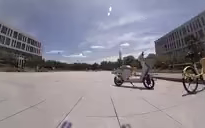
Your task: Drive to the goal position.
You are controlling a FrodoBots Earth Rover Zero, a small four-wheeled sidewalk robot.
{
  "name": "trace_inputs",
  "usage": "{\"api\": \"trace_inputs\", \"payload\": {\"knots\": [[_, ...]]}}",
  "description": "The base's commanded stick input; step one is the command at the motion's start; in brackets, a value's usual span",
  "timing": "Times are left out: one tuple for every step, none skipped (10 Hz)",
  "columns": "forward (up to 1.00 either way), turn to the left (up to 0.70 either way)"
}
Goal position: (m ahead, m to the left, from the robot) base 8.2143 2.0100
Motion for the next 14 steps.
{"api": "trace_inputs", "payload": {"knots": [[0.7,0.25],[0.7,0.35],[0.7,0.35],[0.7,0.35],[0.7,0.35],[0.7,0.02],[0.7,0.01],[0.7,0.0],[0.7,0.0],[0.7,0.0],[0.7,0.0],[0.7,0.0],[0.7,0.0],[0.7,0.0]]}}
